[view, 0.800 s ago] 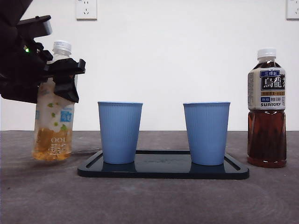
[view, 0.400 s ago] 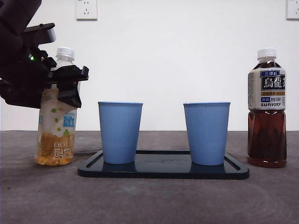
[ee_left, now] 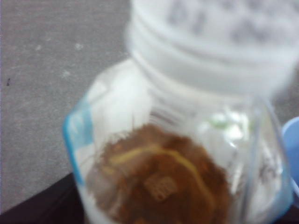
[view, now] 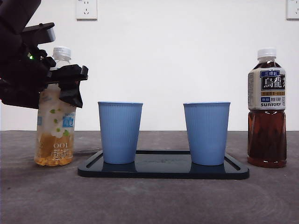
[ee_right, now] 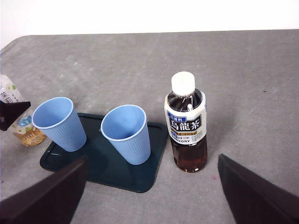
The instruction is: Pour the drink into the cup
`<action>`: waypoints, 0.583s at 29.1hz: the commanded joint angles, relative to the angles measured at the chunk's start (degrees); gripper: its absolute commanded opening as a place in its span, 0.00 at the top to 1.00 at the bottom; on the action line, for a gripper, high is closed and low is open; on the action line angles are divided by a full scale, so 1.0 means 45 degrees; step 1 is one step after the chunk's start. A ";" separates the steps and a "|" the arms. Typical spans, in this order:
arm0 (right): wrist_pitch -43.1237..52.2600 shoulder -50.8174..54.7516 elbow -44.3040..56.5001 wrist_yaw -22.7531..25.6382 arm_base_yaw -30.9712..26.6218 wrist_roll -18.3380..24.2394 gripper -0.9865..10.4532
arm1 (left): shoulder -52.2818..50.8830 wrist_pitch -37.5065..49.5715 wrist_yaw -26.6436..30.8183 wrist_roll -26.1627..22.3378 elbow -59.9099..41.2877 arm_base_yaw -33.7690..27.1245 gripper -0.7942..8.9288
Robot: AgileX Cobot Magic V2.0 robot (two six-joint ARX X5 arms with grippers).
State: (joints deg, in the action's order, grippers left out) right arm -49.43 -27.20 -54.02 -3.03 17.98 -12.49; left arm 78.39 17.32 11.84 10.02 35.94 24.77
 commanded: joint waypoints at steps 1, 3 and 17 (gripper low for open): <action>0.0112 -0.0087 -0.0146 0.0005 0.0058 -0.0185 0.53 | -0.0267 0.0257 0.0015 0.0034 0.0185 0.0083 0.46; 0.0112 -0.0087 -0.0146 0.0005 0.0058 -0.0189 0.53 | -0.0408 0.0063 0.0015 0.0034 0.0185 0.0087 0.46; 0.0112 -0.0087 -0.0146 -0.0010 0.0063 -0.0223 0.53 | -0.4469 -0.3118 0.0000 0.0452 0.0219 0.0554 0.47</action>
State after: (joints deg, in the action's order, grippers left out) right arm -49.43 -27.20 -54.02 -3.05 17.98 -12.56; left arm 59.16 4.01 11.84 10.61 35.97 26.81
